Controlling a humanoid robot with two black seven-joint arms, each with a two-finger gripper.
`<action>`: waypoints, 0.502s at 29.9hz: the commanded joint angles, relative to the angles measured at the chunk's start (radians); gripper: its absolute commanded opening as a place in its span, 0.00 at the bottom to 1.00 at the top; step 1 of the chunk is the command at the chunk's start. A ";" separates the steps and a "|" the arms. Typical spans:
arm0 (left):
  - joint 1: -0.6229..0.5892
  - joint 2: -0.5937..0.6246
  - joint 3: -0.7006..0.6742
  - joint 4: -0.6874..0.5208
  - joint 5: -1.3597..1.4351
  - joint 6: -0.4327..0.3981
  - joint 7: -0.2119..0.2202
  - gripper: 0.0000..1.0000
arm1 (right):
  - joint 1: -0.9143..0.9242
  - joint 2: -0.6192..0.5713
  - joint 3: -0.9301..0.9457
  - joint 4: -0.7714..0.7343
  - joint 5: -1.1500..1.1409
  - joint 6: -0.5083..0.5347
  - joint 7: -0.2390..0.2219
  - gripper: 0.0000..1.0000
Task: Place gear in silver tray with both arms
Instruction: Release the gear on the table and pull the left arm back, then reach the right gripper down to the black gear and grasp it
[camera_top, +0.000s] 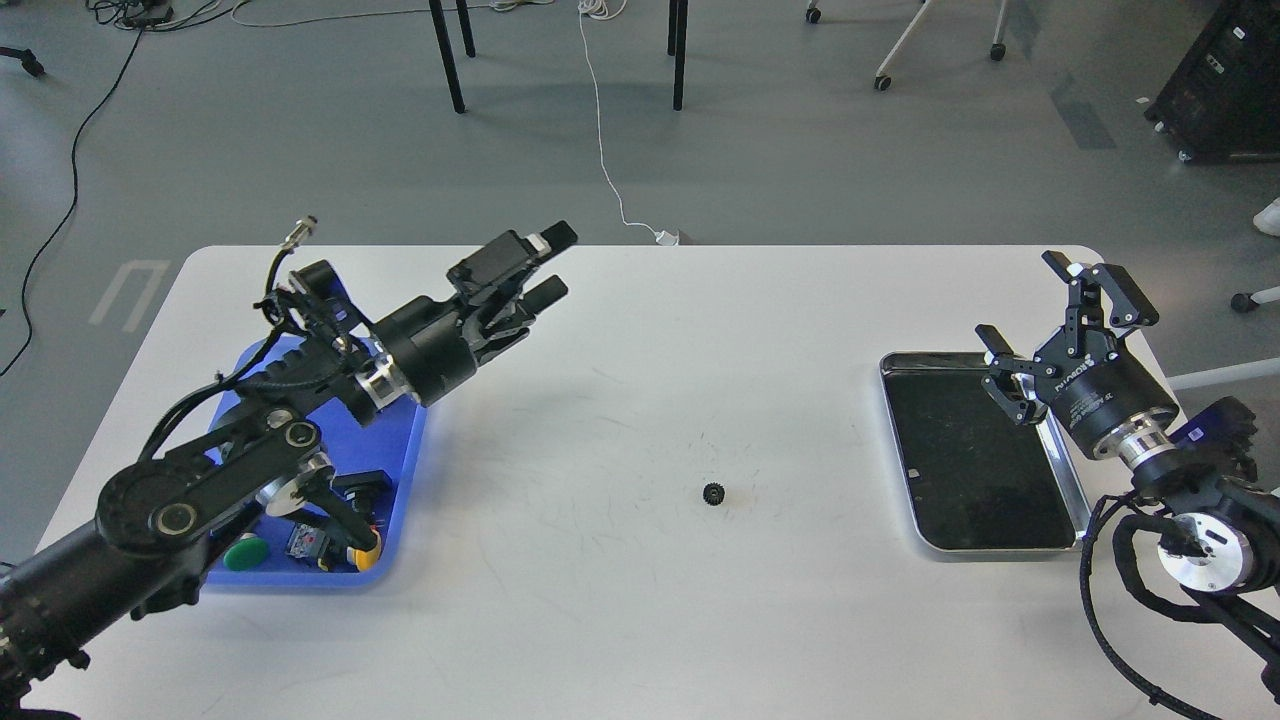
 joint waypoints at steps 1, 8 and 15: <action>0.165 -0.015 -0.154 -0.001 -0.012 -0.001 0.000 0.98 | 0.006 -0.002 -0.005 0.003 -0.071 0.001 0.000 0.99; 0.322 -0.036 -0.291 -0.005 -0.015 -0.029 0.000 0.98 | 0.187 -0.092 -0.177 0.025 -0.370 0.005 0.000 0.99; 0.351 -0.039 -0.398 -0.004 -0.162 -0.202 0.000 0.98 | 0.766 -0.107 -0.800 0.086 -0.568 0.015 0.000 0.99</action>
